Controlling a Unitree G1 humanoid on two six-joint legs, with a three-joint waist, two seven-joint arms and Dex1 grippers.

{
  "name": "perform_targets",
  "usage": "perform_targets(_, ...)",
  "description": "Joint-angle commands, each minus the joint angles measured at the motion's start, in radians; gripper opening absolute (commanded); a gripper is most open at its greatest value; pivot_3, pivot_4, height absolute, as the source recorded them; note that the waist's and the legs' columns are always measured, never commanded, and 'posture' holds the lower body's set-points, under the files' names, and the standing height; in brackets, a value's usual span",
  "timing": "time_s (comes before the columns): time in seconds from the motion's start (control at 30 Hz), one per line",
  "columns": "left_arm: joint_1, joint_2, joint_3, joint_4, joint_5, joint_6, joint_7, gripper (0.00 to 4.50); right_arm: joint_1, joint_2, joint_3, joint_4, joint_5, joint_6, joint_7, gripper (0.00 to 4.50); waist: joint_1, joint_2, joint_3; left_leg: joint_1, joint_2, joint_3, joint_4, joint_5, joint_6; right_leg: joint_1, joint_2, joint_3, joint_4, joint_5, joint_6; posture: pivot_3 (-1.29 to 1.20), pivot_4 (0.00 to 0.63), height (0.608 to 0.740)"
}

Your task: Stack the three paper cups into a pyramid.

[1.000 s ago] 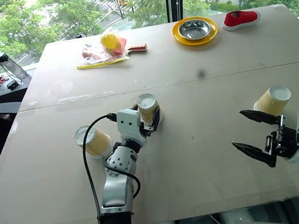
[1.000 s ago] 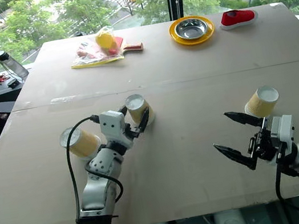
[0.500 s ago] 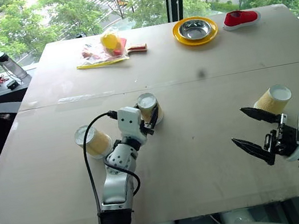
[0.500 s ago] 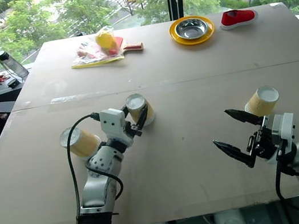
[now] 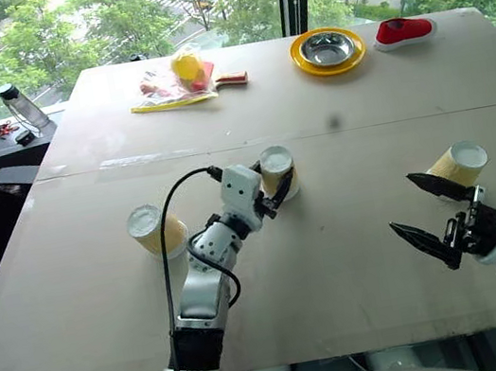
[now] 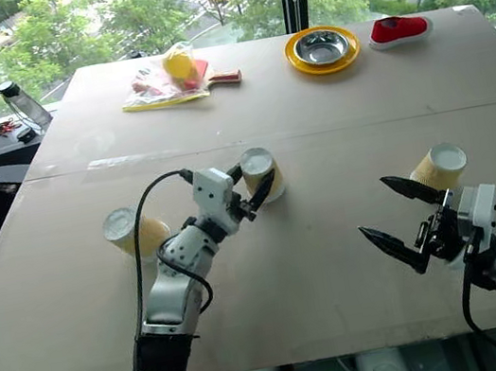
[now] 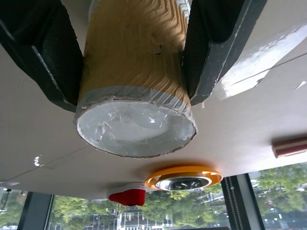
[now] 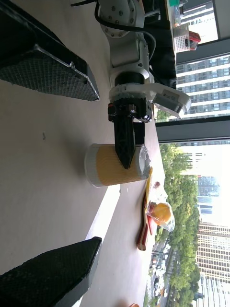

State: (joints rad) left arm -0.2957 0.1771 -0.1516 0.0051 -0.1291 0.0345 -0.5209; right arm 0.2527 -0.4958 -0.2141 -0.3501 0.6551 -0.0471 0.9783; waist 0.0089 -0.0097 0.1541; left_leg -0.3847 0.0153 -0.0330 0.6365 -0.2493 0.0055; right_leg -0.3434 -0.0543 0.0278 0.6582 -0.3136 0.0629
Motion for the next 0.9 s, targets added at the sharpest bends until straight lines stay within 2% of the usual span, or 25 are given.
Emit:
perform_targets(0.03, -0.05, -0.021, -0.027, 0.034, -0.009, -0.021, -0.036, 2.71, -0.001, 0.006, -0.025, -0.012, -0.041, -0.006, -0.057, 4.5, 0.0, 0.0, 0.0, 0.0, 0.0, 0.0, 0.0, 0.0, 0.0, 0.0, 0.0, 0.0, 0.0, 0.0, 0.0, 0.0, 0.15, 0.74)
perform_targets(0.3, -0.073, -0.064, -0.011, 0.085, -0.013, -0.001, -0.006, 2.71, -0.014, 0.013, -0.022, -0.047, -0.057, 0.034, -0.154, 4.5, 0.001, 0.0, 0.0, 0.0, 0.0, -0.001, 0.0, 0.0, 0.0, 0.0, 0.0, 0.0, 0.0, 0.0, 0.0, 0.0, 0.15, 0.74)
perform_targets(0.37, -0.08, -0.071, 0.003, 0.087, -0.021, 0.001, -0.002, 3.23, -0.013, 0.009, -0.023, -0.048, -0.058, 0.032, -0.154, 4.5, 0.002, 0.0, 0.0, -0.001, 0.0, 0.0, 0.0, 0.0, 0.0, 0.0, 0.0, 0.0, 0.0, 0.0, 0.0, 0.0, 0.15, 0.74)
perform_targets(0.47, -0.078, -0.07, 0.008, 0.068, -0.046, -0.002, -0.031, 4.46, -0.018, 0.012, -0.033, -0.043, -0.056, 0.014, -0.148, 4.5, 0.002, 0.0, 0.0, -0.001, 0.0, -0.001, 0.001, 0.0, 0.0, 0.0, 0.0, 0.0, 0.0, 0.0, 0.0, 0.0, 0.15, 0.74)
perform_targets(0.7, -0.062, -0.029, 0.016, -0.029, -0.132, 0.026, -0.136, 4.46, -0.051, 0.046, -0.083, -0.025, -0.069, -0.063, -0.184, 4.5, 0.002, 0.0, 0.0, -0.001, 0.0, -0.001, 0.001, 0.0, 0.0, 0.0, 0.0, 0.0, 0.0, 0.0, 0.0, 0.0, 0.15, 0.74)
perform_targets(0.9, 0.023, 0.08, 0.014, -0.273, -0.286, 0.17, -0.248, 4.46, -0.052, 0.049, -0.172, 0.007, -0.092, -0.079, -0.257, 4.5, 0.0, 0.001, 0.0, -0.001, 0.002, -0.001, 0.0, 0.0, 0.0, 0.0, 0.0, 0.0, 0.0, 0.0, 0.0, 0.0, 0.15, 0.74)
